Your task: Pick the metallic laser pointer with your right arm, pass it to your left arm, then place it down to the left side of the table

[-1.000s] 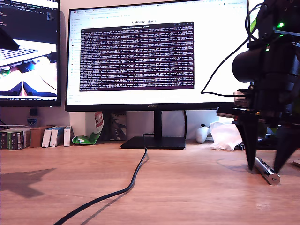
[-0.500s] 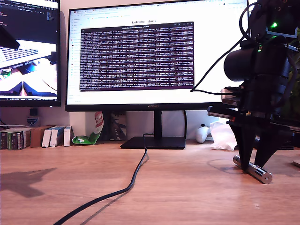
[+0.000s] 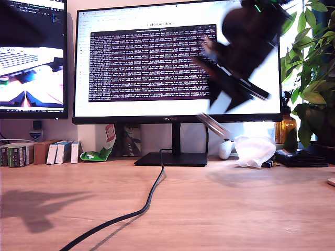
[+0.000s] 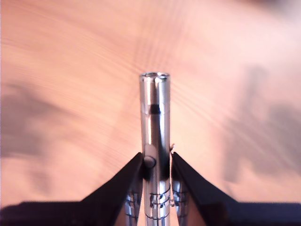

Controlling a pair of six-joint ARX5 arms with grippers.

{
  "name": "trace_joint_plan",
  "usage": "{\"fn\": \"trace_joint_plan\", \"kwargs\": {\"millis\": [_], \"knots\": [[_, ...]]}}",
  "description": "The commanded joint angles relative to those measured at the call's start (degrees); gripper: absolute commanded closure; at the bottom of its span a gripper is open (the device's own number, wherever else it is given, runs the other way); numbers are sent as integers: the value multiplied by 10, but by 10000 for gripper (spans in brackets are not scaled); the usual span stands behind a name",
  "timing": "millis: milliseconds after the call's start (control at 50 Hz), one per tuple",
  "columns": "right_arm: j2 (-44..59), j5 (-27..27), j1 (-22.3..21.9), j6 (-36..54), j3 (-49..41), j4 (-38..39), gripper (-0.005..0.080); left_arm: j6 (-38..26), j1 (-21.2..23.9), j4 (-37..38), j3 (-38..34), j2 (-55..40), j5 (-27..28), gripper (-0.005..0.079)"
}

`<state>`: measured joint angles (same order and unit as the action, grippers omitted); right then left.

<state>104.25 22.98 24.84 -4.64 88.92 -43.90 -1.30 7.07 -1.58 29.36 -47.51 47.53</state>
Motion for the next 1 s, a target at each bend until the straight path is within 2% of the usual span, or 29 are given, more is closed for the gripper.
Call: {"fn": "trace_joint_plan", "kwargs": {"millis": [0, 80, 200, 500, 780, 980], "knots": [[-19, 22, 19, 11, 23, 19, 764, 45, 1, -23, 7, -22, 34, 574], [-19, 45, 36, 22, 43, 45, 764, 96, 1, -55, 7, -46, 74, 564], [-19, 72, 57, 29, 60, 74, 764, 148, 1, -107, 9, -75, 101, 465], [-19, 87, 92, 32, 67, 98, 764, 169, 15, -134, 56, -138, 110, 360], [-19, 104, 114, 29, 88, 135, 764, 174, 38, -135, 92, -196, 108, 359], [-19, 139, 127, 17, 110, 158, 764, 167, 51, -156, 97, -223, 98, 359]]}}
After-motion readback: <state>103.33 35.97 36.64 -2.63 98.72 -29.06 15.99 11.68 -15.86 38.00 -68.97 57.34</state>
